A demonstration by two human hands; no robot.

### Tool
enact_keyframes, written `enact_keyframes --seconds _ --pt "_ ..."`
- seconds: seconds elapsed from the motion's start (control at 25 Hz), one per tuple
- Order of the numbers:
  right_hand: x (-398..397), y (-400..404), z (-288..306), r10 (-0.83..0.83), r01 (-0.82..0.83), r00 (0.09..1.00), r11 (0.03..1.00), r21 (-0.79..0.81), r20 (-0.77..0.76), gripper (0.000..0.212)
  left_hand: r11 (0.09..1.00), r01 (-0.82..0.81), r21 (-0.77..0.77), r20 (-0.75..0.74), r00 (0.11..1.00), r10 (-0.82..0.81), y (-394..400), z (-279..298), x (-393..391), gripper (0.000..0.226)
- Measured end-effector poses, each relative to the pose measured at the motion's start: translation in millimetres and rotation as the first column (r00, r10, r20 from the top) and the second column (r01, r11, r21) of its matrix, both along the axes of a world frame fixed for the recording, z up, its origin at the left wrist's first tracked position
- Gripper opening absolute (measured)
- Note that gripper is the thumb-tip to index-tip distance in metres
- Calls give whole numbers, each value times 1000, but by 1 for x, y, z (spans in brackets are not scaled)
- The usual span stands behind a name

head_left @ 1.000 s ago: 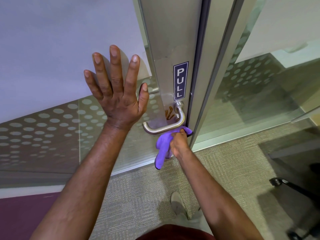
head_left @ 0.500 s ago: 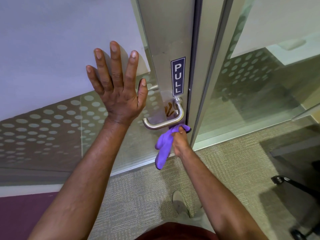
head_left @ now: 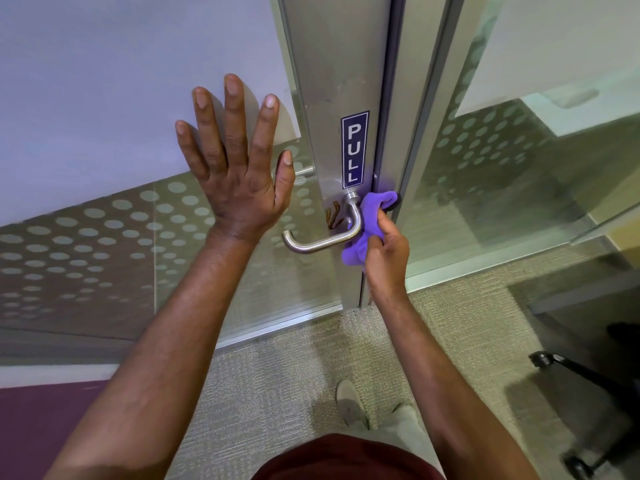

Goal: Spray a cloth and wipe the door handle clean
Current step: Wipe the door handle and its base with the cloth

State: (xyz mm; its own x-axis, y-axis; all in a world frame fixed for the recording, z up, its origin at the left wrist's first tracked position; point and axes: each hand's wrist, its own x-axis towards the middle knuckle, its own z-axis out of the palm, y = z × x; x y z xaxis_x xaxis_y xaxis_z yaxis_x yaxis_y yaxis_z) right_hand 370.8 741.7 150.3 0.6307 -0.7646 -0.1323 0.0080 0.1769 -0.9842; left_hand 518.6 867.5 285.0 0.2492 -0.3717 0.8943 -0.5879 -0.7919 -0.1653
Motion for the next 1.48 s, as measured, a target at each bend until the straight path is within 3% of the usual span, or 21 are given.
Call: enact_keyframes --seconds 0.24,0.48,0.76,1.08,1.16,1.24,1.36,1.48 --pt "-3 4 -29 -51 38 997 980 -194 -66 54 1000 -2 1 4 1000 2 -1 0 1 55" --pt "12 18 -58 -161 137 983 963 -234 -88 57 1000 -2 9 1 1000 2 -1 1 0 54" --pt "35 38 -102 -91 114 974 988 105 -205 47 1000 -21 18 10 1000 20 -1 1 1 55" --pt "23 41 -100 227 -216 952 973 79 -203 31 999 -37 9 11 999 37 -1 0 1 54" --pt "20 27 -99 167 -131 952 979 155 -256 37 999 -40 17 12 999 40 -1 1 1 54" --pt "20 16 -104 68 -19 975 974 224 -212 46 999 -47 19 10 999 47 0 1 1 55" --pt "30 11 -110 56 14 979 941 338 -194 47 999 -48 25 5 999 48 -1 1 1 55" --pt "37 10 -120 52 13 982 942 336 -183 52 998 -48 32 -7 999 48 0 1 1 56"
